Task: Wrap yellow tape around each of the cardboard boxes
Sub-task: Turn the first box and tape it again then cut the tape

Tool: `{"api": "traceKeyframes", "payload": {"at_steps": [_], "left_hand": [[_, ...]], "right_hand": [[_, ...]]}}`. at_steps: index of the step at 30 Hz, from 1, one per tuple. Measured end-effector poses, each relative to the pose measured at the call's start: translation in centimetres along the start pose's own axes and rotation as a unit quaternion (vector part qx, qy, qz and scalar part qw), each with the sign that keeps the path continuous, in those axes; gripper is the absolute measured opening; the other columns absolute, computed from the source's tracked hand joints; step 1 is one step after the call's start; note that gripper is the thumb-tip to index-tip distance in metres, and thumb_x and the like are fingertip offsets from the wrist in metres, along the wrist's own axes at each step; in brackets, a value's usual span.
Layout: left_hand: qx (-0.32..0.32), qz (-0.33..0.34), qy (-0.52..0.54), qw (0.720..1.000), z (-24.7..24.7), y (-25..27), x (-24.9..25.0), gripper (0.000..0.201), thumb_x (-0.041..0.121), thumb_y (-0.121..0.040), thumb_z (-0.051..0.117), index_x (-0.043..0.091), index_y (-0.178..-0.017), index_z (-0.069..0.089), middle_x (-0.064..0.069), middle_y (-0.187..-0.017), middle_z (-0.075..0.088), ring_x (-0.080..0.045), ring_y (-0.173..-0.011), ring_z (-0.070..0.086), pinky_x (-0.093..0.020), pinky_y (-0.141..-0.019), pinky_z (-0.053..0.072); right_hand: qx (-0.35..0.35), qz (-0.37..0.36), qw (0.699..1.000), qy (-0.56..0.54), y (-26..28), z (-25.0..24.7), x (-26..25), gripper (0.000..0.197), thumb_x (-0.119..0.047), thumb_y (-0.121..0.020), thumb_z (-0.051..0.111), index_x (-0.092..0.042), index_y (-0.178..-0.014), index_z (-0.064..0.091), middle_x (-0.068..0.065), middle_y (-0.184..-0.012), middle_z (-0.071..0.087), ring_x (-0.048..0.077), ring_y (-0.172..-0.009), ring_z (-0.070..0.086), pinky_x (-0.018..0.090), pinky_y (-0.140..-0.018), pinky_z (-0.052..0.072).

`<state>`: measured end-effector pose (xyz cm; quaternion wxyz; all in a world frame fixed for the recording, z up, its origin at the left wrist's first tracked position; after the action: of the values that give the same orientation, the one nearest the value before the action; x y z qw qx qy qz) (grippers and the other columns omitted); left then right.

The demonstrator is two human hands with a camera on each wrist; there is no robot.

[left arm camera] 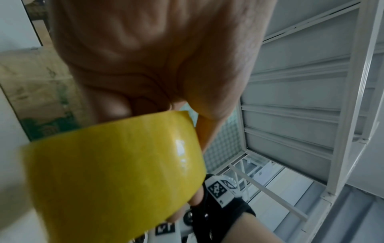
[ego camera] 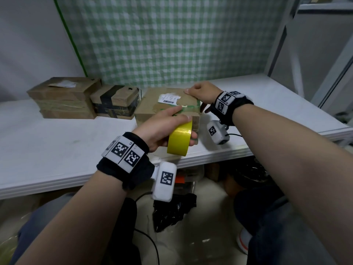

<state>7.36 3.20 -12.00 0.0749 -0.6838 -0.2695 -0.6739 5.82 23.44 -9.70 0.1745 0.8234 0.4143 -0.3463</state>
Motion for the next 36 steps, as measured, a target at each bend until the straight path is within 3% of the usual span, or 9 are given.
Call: {"api": "traceKeyframes", "payload": {"at_steps": [4, 6, 9, 12, 15, 18, 29, 32, 36], "left_hand": [[0.001, 0.005, 0.005, 1.0, -0.2, -0.2, -0.3, 0.064, 0.027, -0.105, 0.054, 0.03, -0.159, 0.019, -0.013, -0.094, 0.078, -0.029, -0.073, 0.076, -0.037, -0.067, 0.062], [-0.002, 0.007, 0.004, 1.0, -0.2, -0.2, -0.3, 0.063, 0.028, -0.106, 0.052, 0.029, -0.159, 0.018, -0.011, -0.096, 0.079, -0.028, -0.073, 0.076, -0.036, -0.065, 0.062], [0.001, 0.018, -0.001, 1.0, -0.2, -0.1, -0.2, 0.056, 0.03, -0.105, 0.054, 0.025, -0.154, 0.026, -0.011, -0.098, 0.079, -0.029, -0.074, 0.077, -0.039, -0.067, 0.061], [0.018, 0.032, -0.016, 0.999, -0.4, 0.0, -0.1, 0.049, 0.033, -0.103, 0.058, 0.008, -0.141, 0.04, -0.013, -0.097, 0.078, -0.03, -0.074, 0.076, -0.044, -0.069, 0.062], [0.028, 0.046, -0.014, 0.998, -0.2, 0.2, -0.1, 0.048, 0.035, -0.102, 0.059, -0.001, -0.132, 0.048, -0.015, -0.097, 0.078, -0.029, -0.073, 0.075, -0.053, -0.079, 0.06], [0.034, 0.036, 0.001, 0.999, 0.0, 0.4, -1.2, 0.037, 0.033, -0.105, 0.055, 0.002, -0.124, 0.057, -0.014, -0.091, 0.078, -0.027, -0.073, 0.075, -0.059, -0.09, 0.057], [0.027, -0.065, 0.032, 0.997, 0.3, -0.6, -3.5, 0.04, 0.032, -0.103, 0.057, 0.003, -0.132, 0.054, -0.013, -0.09, 0.077, -0.023, -0.071, 0.075, -0.047, -0.089, 0.058], [0.037, -0.038, 0.027, 0.998, 0.5, -0.8, -2.9, 0.033, 0.031, -0.104, 0.056, 0.005, -0.126, 0.055, -0.014, -0.091, 0.078, -0.026, -0.071, 0.075, -0.057, -0.099, 0.053], [0.052, 0.01, 0.04, 0.998, 0.7, -0.7, -2.3, 0.033, 0.023, -0.106, 0.052, 0.003, -0.131, 0.049, -0.015, -0.096, 0.078, -0.03, -0.078, 0.075, -0.051, -0.087, 0.058]], "right_hand": [[0.009, -0.012, 0.998, 0.062, -0.2, -0.1, -0.8, 0.05, -0.049, -0.101, 0.054, -0.018, -0.14, 0.055, 0.008, -0.136, 0.059, 0.026, -0.103, 0.066, 0.028, -0.071, 0.057], [0.05, -0.057, 0.991, 0.108, 0.7, -0.7, -1.8, 0.053, -0.045, -0.098, 0.061, -0.026, -0.145, 0.045, 0.009, -0.154, 0.038, 0.032, -0.134, 0.046, 0.039, -0.108, 0.042], [0.041, -0.099, 0.987, 0.12, 3.2, 0.6, -2.3, 0.038, -0.054, -0.092, 0.063, -0.035, -0.125, 0.065, 0.002, -0.148, 0.043, 0.03, -0.14, 0.031, 0.043, -0.119, 0.025], [-0.037, -0.109, 0.99, 0.085, 5.8, 2.9, -1.7, 0.056, -0.066, -0.09, 0.056, -0.036, -0.137, 0.061, -0.002, -0.157, 0.042, 0.027, -0.149, 0.028, 0.045, -0.124, 0.02], [-0.066, -0.118, 0.99, 0.032, 6.8, 3.7, -1.0, 0.062, -0.048, -0.1, 0.058, -0.024, -0.154, 0.042, -0.001, -0.169, 0.015, 0.017, -0.156, 0.013, 0.022, -0.12, 0.007], [-0.055, -0.133, 0.989, 0.016, 7.1, 3.2, -1.1, 0.06, -0.039, -0.1, 0.061, -0.017, -0.153, 0.044, 0.003, -0.168, 0.018, 0.015, -0.154, 0.015, 0.008, -0.106, 0.011], [-0.053, -0.169, 0.983, 0.048, 6.3, 3.4, -1.2, 0.066, -0.044, -0.096, 0.064, -0.018, -0.153, 0.044, 0.007, -0.168, 0.022, 0.02, -0.155, 0.017, 0.029, -0.123, 0.014], [-0.05, -0.166, 0.984, 0.036, 5.7, 3.2, -1.2, 0.062, -0.041, -0.098, 0.063, -0.018, -0.152, 0.045, 0.007, -0.167, 0.023, 0.019, -0.154, 0.021, 0.025, -0.121, 0.017], [0.001, -0.153, 0.988, -0.002, 4.5, 2.5, -0.5, 0.061, -0.041, -0.096, 0.065, -0.017, -0.15, 0.049, 0.007, -0.165, 0.027, 0.019, -0.15, 0.029, 0.015, -0.113, 0.024]]}}
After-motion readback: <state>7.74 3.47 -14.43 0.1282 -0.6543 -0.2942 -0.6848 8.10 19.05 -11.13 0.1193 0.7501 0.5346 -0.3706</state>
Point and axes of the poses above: each hand's wrist, its own y-axis away from the middle knuckle, its own z-axis out of the palm, x = y × z, the point moved 9 cm from there along -y, towards the middle knuckle
